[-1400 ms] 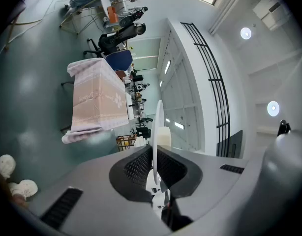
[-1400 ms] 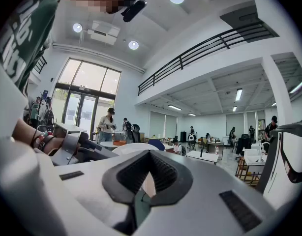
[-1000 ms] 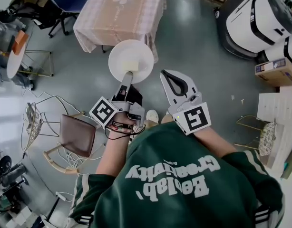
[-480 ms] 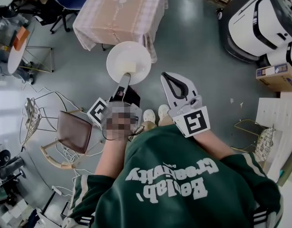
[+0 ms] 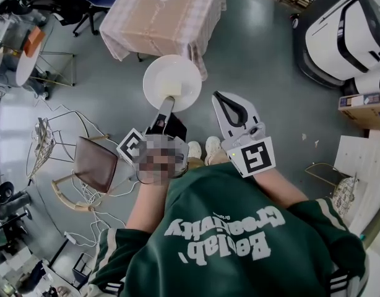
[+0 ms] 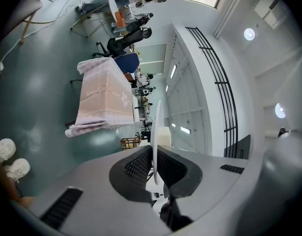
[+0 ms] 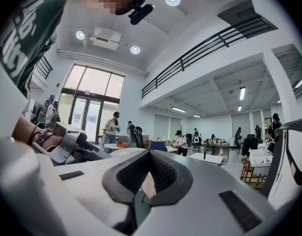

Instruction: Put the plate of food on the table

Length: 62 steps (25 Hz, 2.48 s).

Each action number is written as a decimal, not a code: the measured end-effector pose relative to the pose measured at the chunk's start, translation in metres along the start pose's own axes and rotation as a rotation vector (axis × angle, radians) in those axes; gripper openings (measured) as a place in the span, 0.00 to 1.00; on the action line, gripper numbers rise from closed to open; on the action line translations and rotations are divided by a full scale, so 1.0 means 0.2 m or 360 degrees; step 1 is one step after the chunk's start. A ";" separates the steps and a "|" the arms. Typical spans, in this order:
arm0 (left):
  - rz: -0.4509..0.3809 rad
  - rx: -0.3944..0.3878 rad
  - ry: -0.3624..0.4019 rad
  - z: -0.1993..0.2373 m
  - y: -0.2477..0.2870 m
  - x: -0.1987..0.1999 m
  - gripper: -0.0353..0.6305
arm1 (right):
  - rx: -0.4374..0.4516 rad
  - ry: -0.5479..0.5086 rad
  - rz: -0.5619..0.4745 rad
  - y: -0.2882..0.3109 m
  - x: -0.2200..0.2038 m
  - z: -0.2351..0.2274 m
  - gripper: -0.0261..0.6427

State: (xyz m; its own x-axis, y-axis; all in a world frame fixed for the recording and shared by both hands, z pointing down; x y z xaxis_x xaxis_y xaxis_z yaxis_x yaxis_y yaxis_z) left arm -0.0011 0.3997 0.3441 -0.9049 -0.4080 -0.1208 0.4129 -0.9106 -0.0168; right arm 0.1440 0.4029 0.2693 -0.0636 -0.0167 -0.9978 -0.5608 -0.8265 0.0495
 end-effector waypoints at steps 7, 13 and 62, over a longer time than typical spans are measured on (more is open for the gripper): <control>-0.0023 -0.0009 0.0011 0.01 0.04 -0.09 0.09 | 0.0007 -0.0002 -0.0028 -0.04 -0.02 -0.11 0.06; -0.0012 -0.0023 0.0013 0.00 0.04 -0.10 0.09 | 0.0003 0.0002 -0.0054 -0.05 0.00 -0.12 0.06; 0.0090 -0.0043 -0.0052 0.28 1.05 0.94 0.09 | -0.0076 -0.0087 0.0064 1.30 -0.03 -0.43 0.06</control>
State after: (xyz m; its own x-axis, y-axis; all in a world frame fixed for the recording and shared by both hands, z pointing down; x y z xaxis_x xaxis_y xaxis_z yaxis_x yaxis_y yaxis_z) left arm -0.0908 0.1282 0.3733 -0.8829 -0.4609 -0.0901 0.4654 -0.8843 -0.0377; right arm 0.0689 0.1403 0.2845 -0.1312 -0.0207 -0.9911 -0.5168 -0.8517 0.0862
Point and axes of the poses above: the fingertips, and each gripper's own axes: y forward along the fingers, z to its left, x out of its top, the point moved 2 cm from there along -y, backward along the fingers, and after that the axes turned 7 degrees about -x, right-handed, at the moved point
